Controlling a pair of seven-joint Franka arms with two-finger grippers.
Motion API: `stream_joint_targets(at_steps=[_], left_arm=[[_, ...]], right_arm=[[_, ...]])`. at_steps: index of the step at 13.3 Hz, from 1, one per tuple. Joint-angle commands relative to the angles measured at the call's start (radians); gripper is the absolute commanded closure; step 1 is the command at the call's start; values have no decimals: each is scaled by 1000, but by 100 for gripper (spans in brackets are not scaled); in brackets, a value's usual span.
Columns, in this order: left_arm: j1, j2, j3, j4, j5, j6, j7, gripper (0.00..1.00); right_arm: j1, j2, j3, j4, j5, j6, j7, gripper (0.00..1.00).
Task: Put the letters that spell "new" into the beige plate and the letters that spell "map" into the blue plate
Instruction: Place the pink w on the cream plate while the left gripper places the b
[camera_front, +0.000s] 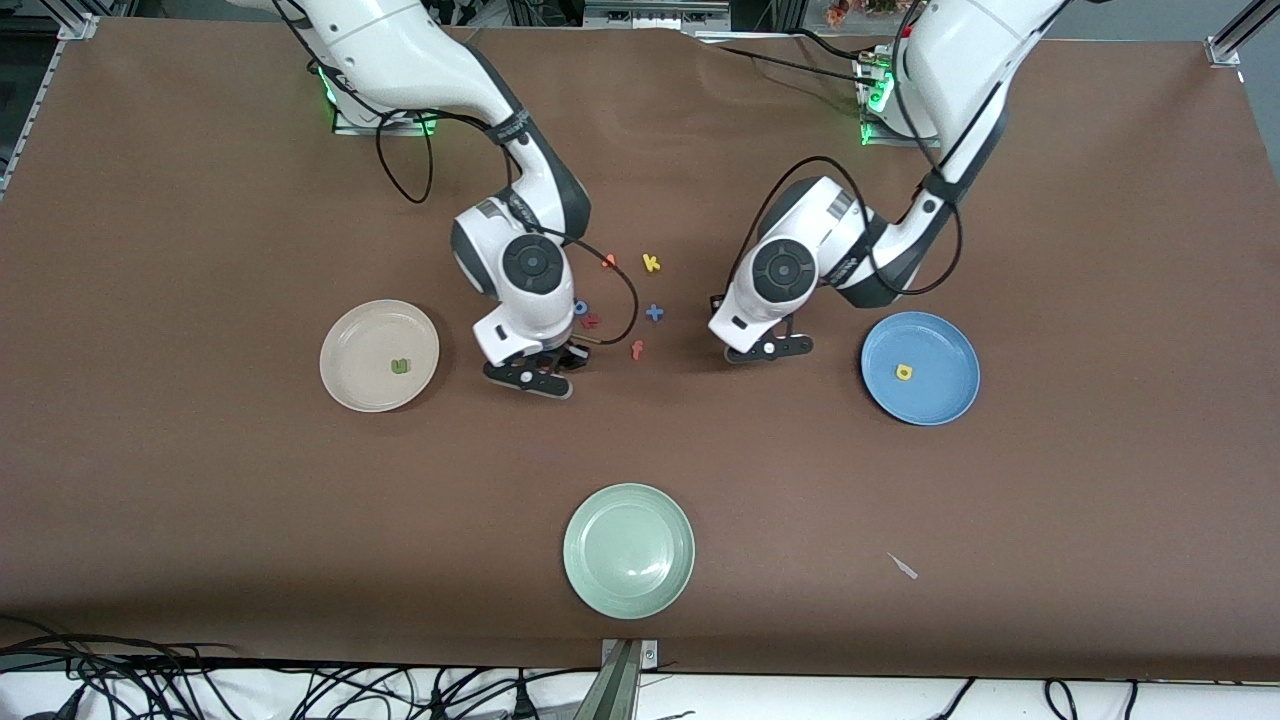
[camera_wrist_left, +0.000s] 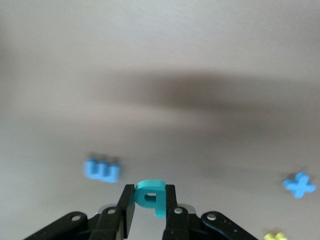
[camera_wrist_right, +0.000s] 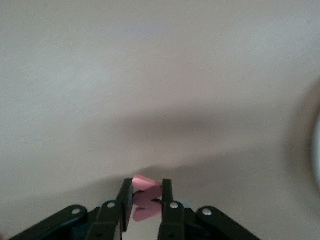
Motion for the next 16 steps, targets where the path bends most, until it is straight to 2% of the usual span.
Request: stream_joint_targets(at_steps=[1,3,6,8,9,10,11,12,13,14,15,16], left_arm=[[97,-75,4,-21,24,-91,164,100],[186,-92,-4,-21,88,-120,261,100],[253,-99,-4,-31,269,-141,288,100],[321,-79,-4,-34,274,-134,400,100],[357,-65,-2,-40,274,-134,466,100],[394,-44,-4,-47,274,-129,510,99],[414,-31,-2,-63,276,-106,525,99],[421,-28,-2,-99,276,-59,525,97],[418,-24,1,-127,280,-8,527,90],[422,-5,-1,-135,300,12,525,71],[433,-7,-2,-135,306,12,527,26],[435,-13,-5,-133,306,1,527,0]], right_arm=[[-12,-95,-62,-58,15,-95,-184,90],[-12,-162,-111,-159,15,-71,-278,90],[-12,-284,-202,-365,15,31,-427,89],[-12,-339,-249,-516,15,158,-484,87],[-12,-347,-259,-574,15,226,-484,75],[-12,-347,-260,-602,15,268,-481,45],[-12,-347,-259,-602,16,269,-464,31],[-11,-348,-256,-601,18,266,-446,26],[-9,-348,-244,-596,16,266,-406,26],[-8,-348,-210,-587,18,266,-357,26],[-6,-347,-170,-572,18,265,-270,26],[-5,-339,-127,-557,16,265,-170,26]])
